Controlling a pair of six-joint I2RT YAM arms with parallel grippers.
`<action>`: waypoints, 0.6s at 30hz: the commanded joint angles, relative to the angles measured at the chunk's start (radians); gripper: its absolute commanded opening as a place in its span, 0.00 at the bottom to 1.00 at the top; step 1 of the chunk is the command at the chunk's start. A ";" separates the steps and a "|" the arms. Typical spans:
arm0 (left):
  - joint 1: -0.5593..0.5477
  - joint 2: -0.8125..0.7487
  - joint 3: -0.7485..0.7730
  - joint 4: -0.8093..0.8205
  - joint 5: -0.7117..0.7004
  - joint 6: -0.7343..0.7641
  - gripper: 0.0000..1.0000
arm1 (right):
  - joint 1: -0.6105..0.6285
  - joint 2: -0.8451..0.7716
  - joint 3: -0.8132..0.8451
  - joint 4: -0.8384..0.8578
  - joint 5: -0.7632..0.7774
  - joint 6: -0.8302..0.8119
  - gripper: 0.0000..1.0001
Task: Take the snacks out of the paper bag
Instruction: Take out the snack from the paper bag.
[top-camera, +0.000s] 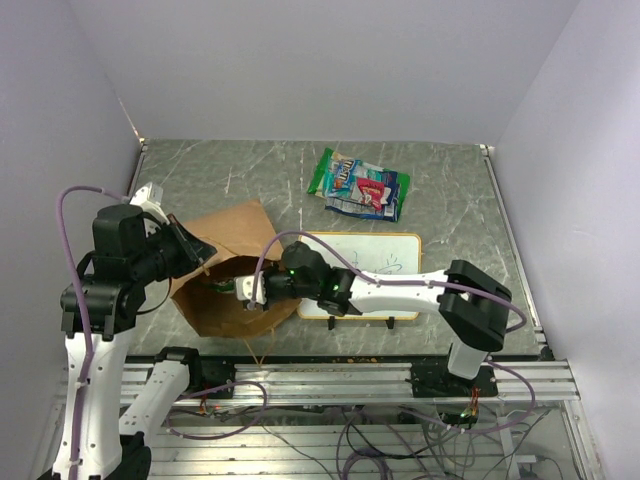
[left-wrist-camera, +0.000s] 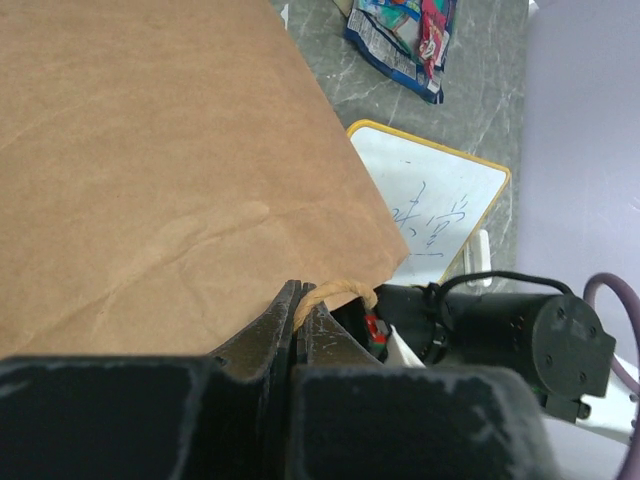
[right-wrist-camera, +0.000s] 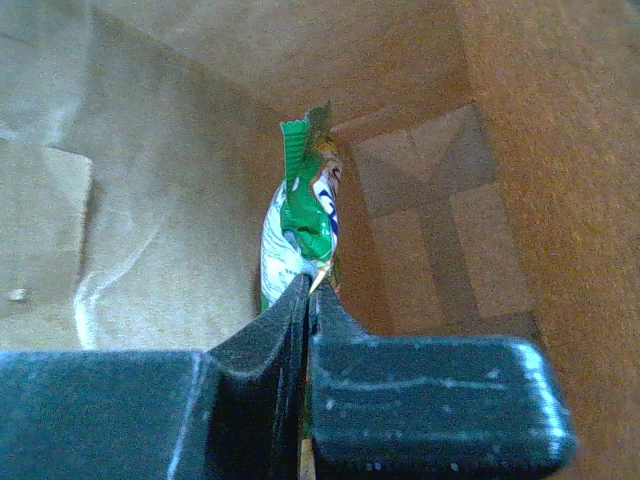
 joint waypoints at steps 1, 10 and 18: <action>0.004 0.021 0.037 0.034 0.004 -0.057 0.07 | 0.001 -0.109 -0.021 0.003 -0.018 0.061 0.00; 0.004 0.111 0.116 -0.031 -0.048 -0.157 0.07 | 0.002 -0.335 -0.030 -0.116 -0.028 0.140 0.00; 0.004 0.171 0.199 0.002 0.003 -0.209 0.07 | 0.001 -0.535 0.016 -0.190 0.014 0.201 0.00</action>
